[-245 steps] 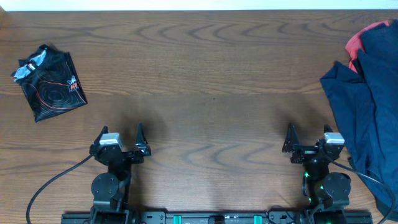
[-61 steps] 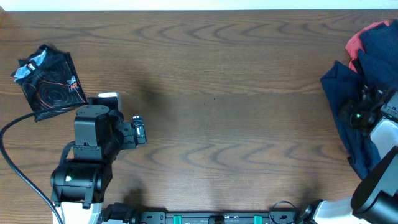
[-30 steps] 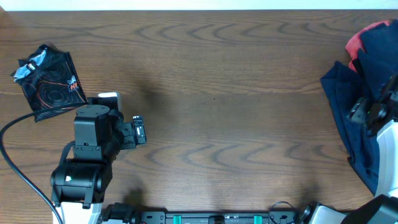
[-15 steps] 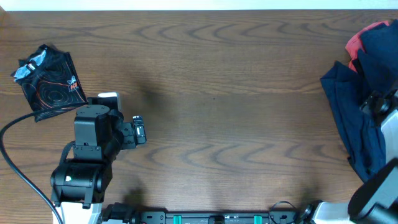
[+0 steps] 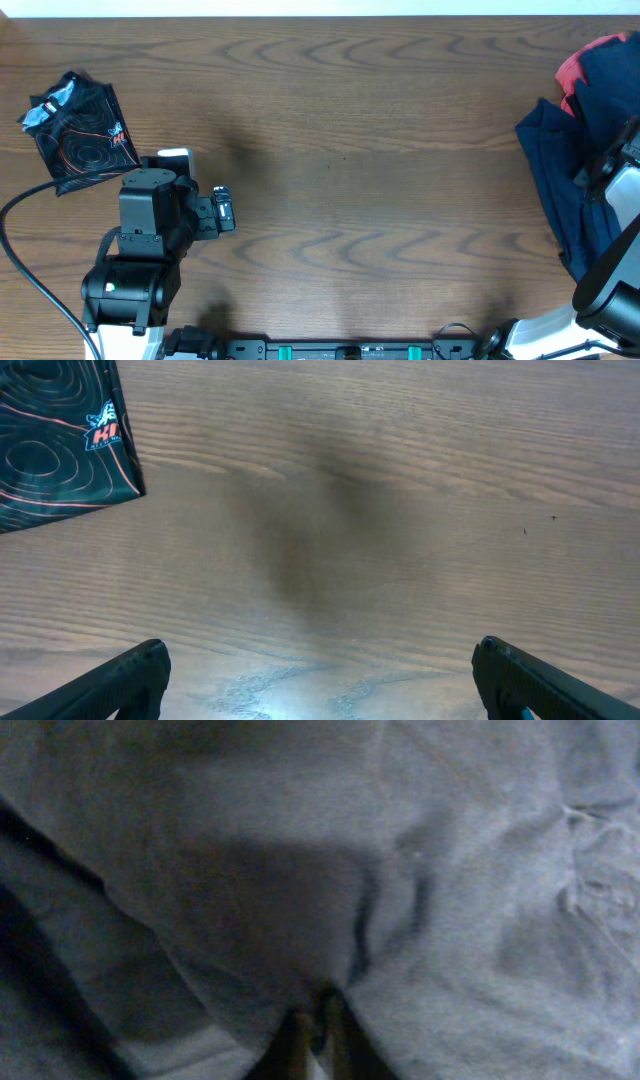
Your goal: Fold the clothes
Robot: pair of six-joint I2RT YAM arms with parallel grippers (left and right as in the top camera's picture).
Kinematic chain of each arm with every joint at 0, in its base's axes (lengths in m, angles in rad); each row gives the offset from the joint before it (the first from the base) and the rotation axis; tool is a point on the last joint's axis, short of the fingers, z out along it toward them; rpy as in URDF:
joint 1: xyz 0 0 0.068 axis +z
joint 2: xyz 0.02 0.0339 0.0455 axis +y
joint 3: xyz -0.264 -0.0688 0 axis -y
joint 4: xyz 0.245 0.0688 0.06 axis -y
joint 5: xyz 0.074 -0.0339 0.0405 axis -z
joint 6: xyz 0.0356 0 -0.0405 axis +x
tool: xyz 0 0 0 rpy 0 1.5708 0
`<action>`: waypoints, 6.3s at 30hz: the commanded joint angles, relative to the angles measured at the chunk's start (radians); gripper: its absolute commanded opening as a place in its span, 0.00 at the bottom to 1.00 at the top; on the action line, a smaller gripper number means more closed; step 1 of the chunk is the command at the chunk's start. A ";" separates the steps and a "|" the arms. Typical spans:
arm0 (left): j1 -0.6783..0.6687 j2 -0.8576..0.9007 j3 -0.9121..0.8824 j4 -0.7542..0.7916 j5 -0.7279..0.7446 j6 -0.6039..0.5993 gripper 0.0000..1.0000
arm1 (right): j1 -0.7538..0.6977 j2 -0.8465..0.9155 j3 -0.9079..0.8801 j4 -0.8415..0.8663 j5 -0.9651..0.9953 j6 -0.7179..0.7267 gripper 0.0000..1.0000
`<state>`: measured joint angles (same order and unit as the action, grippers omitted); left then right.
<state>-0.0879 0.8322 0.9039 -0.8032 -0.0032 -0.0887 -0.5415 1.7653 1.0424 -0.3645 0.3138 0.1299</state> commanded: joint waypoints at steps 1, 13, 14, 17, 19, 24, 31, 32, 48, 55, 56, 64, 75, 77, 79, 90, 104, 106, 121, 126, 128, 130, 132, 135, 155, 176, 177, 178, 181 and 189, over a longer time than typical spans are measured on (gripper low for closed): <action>0.003 -0.003 0.023 0.003 0.003 0.002 0.98 | -0.023 -0.013 0.013 0.000 0.020 0.003 0.01; 0.003 -0.003 0.023 0.003 0.003 0.002 0.98 | 0.177 -0.275 0.055 -0.086 -0.176 -0.169 0.01; 0.003 -0.003 0.023 0.003 0.003 0.002 0.98 | 0.208 -0.291 0.055 -0.097 -0.139 -0.154 0.01; 0.003 -0.003 0.023 0.000 0.003 0.002 0.98 | 0.299 -0.319 0.055 -0.103 -0.263 -0.156 0.01; 0.003 -0.003 0.022 0.000 0.003 0.002 0.98 | 0.372 -0.327 0.055 -0.100 -0.422 -0.201 0.01; 0.003 -0.003 0.022 0.000 0.003 0.002 0.98 | 0.612 -0.312 0.055 -0.030 -0.610 -0.179 0.01; 0.003 -0.003 0.022 0.008 0.003 0.002 0.98 | 0.903 -0.196 0.055 0.142 -0.590 -0.175 0.14; 0.003 -0.003 0.022 0.012 0.003 0.002 0.98 | 0.927 -0.181 0.055 0.168 -0.571 -0.173 0.34; 0.000 0.093 -0.010 0.058 0.331 -0.128 0.99 | 0.609 -0.436 0.056 -0.173 -0.222 -0.041 0.99; -0.121 0.357 -0.032 0.064 0.489 -0.312 0.99 | 0.436 -0.471 0.055 -0.308 -0.258 -0.041 0.99; -0.151 0.399 -0.032 0.073 0.490 -0.339 0.99 | 0.425 -0.471 0.055 -0.315 -0.258 -0.041 0.99; -0.454 0.679 -0.032 0.237 0.491 -0.652 0.99 | 0.390 -0.471 0.055 -0.347 -0.258 -0.041 0.99; -0.777 0.881 -0.032 0.550 0.350 -0.917 0.99 | 0.370 -0.471 0.055 -0.352 -0.258 -0.041 0.99; -0.798 0.927 -0.032 0.565 0.353 -0.960 0.94 | 0.370 -0.471 0.055 -0.354 -0.258 -0.040 0.99; -0.803 0.956 -0.032 0.566 0.354 -0.964 0.77 | 0.370 -0.471 0.055 -0.356 -0.258 -0.040 0.99; -0.481 0.881 0.063 0.272 0.185 -0.509 0.06 | 0.370 -0.471 0.055 -0.359 -0.258 -0.041 0.99; 0.209 0.854 0.689 -0.157 0.451 -0.290 0.99 | 0.370 -0.471 0.055 -0.372 -0.259 -0.041 0.99; 0.194 0.855 0.673 -0.254 0.467 -0.289 0.98 | 0.370 -0.471 0.055 -0.372 -0.259 -0.041 0.99; -0.242 0.871 0.275 0.057 0.423 -0.558 0.98 | 0.370 -0.471 0.055 -0.383 -0.258 -0.041 0.99; -0.262 0.887 0.245 0.108 0.183 -0.619 0.98 | 0.370 -0.471 0.055 -0.386 -0.259 -0.041 0.99; -0.251 0.884 0.246 0.146 0.102 -0.570 0.98 | 0.370 -0.471 0.055 -0.387 -0.259 -0.041 0.99; -0.233 0.885 0.246 0.176 0.027 -0.542 0.95 | 0.370 -0.471 0.055 -0.388 -0.259 -0.041 0.99; -0.210 0.885 0.246 0.183 -0.026 -0.544 0.94 | 0.370 -0.471 0.055 -0.388 -0.259 -0.041 0.99; -0.167 0.885 0.246 0.206 -0.039 -0.544 0.95 | 0.370 -0.471 0.055 -0.388 -0.258 -0.041 0.99; -0.116 1.099 0.229 0.223 0.103 -0.544 0.24 | 0.370 -0.471 0.055 -0.391 -0.258 -0.041 0.99; 0.288 1.083 0.768 -0.048 0.364 -0.394 0.99 | 0.370 -0.471 0.055 -0.399 -0.259 -0.041 0.99; 0.282 1.084 0.765 -0.117 0.391 -0.394 0.98 | 0.370 -0.471 0.055 -0.399 -0.258 -0.041 0.99; 0.274 1.085 0.758 -0.166 0.393 -0.394 0.98 | 0.370 -0.471 0.055 -0.399 -0.259 -0.041 0.99; 0.230 1.085 0.724 -0.319 0.385 -0.374 0.98 | 0.370 -0.471 0.055 -0.401 -0.259 -0.041 0.99; 0.068 1.085 0.533 -0.442 0.330 -0.362 0.98 | 0.370 -0.471 0.055 -0.414 -0.258 -0.041 0.99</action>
<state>0.0181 1.9095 1.4971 -1.2423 0.3382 -0.4660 -0.1646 1.3018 1.0863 -0.7750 0.0563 0.0765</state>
